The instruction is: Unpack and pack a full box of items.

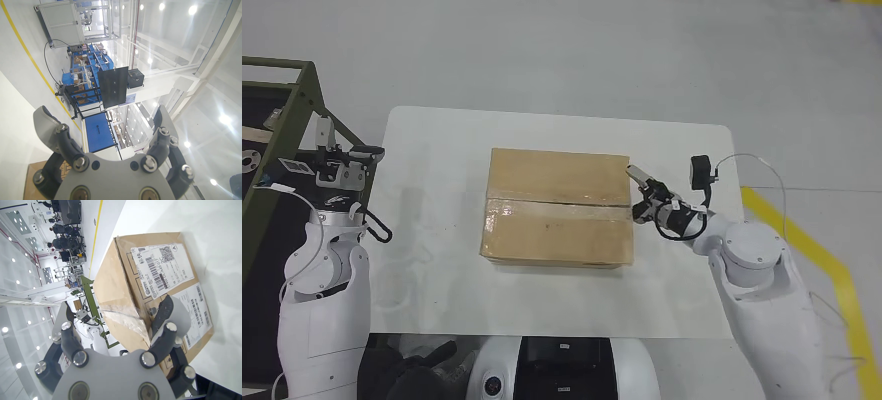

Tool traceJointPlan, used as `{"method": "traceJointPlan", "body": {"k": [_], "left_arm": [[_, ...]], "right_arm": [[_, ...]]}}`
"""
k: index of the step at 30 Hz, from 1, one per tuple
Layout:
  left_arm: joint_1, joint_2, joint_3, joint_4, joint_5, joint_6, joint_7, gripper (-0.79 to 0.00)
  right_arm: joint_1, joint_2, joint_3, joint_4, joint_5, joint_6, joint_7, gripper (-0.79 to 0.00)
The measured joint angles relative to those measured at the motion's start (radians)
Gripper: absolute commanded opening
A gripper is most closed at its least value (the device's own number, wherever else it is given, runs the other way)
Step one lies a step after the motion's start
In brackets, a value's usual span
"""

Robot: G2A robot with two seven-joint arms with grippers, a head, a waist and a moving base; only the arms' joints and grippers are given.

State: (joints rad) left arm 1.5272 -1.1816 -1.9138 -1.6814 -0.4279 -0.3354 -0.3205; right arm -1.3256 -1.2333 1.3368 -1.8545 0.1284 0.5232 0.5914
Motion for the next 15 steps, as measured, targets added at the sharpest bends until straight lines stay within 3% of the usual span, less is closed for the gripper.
{"method": "traceJointPlan", "body": {"k": [15], "left_arm": [[0.0, 0.0, 0.0, 0.0, 0.0, 0.0, 0.0, 0.0]], "right_arm": [[0.048, 0.002, -0.038, 0.039, 0.002, 0.023, -0.02, 0.0]]}}
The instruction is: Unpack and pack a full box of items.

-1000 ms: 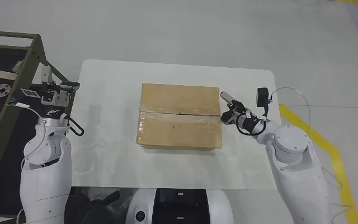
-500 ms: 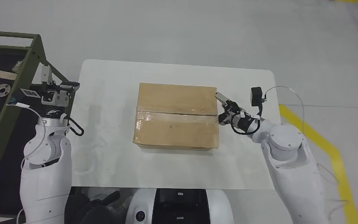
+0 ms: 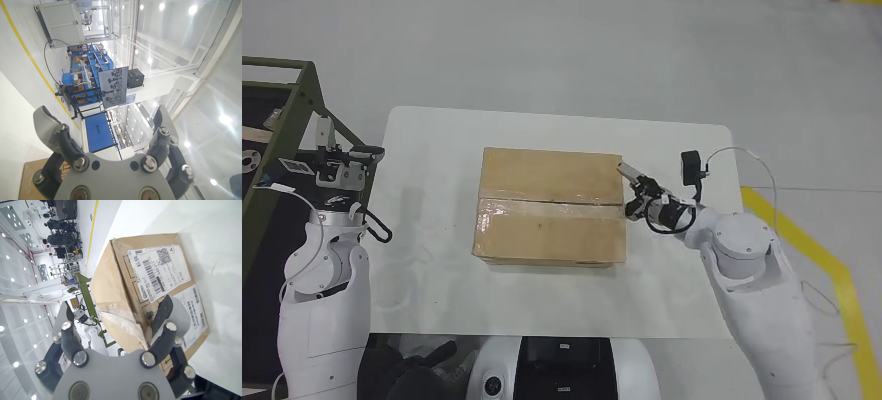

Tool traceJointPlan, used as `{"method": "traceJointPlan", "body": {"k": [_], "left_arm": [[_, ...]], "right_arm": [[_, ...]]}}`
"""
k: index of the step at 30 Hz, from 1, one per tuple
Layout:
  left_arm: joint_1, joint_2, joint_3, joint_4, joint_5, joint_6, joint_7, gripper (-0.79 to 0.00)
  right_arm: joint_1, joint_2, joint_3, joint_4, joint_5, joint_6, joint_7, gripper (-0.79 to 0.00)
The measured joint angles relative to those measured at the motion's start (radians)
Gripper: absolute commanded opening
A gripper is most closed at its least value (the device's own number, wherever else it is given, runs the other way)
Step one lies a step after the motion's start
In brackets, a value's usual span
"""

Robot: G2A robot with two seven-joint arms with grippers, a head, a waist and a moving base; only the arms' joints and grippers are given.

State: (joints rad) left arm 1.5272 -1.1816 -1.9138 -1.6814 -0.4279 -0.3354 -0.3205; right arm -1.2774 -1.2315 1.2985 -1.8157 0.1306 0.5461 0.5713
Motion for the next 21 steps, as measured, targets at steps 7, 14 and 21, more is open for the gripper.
{"method": "traceJointPlan", "body": {"k": [7, 14, 21], "left_arm": [[0.0, 0.0, 0.0, 0.0, 0.0, 0.0, 0.0, 0.0], [0.0, 0.0, 0.0, 0.0, 0.0, 0.0, 0.0, 0.0], [0.0, 0.0, 0.0, 0.0, 0.0, 0.0, 0.0, 0.0]], "right_arm": [[-0.04, 0.005, 0.074, 0.015, 0.068, -0.093, -0.025, 0.0], [-0.086, 0.013, 0.162, 0.031, 0.118, -0.195, -0.06, 0.0], [-0.132, 0.027, 0.266, -0.039, 0.102, -0.222, -0.069, 0.0]]}}
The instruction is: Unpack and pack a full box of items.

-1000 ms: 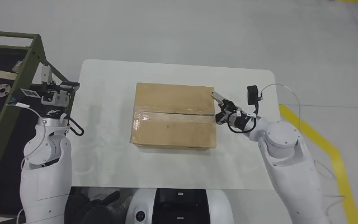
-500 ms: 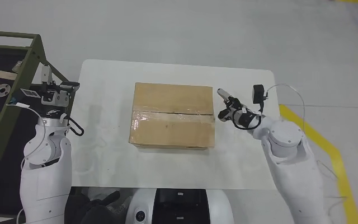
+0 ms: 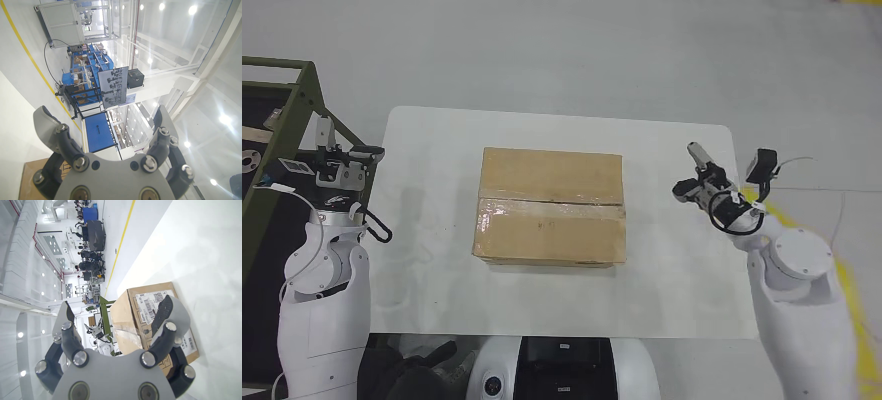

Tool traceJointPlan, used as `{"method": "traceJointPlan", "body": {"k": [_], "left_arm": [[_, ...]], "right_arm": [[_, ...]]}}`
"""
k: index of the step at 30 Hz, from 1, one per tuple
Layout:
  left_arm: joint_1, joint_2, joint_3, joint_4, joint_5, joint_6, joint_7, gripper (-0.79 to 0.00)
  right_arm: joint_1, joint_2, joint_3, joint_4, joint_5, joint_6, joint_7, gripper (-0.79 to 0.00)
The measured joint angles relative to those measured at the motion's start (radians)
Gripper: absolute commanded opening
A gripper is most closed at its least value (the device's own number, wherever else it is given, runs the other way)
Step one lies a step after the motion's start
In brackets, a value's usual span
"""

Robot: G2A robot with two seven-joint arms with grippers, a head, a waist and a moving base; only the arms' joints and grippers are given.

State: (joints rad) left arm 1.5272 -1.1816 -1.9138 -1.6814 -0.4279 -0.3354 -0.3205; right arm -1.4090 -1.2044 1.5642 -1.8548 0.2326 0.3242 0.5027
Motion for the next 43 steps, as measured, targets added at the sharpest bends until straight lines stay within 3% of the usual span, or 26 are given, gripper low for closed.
{"method": "traceJointPlan", "body": {"k": [15, 43], "left_arm": [[0.0, 0.0, 0.0, 0.0, 0.0, 0.0, 0.0, 0.0], [0.0, 0.0, 0.0, 0.0, 0.0, 0.0, 0.0, -0.001]], "right_arm": [[-0.033, 0.023, 0.14, -0.085, -0.028, 0.027, 0.022, 0.0], [-0.029, 0.025, 0.145, -0.082, -0.023, 0.02, 0.026, 0.0]]}}
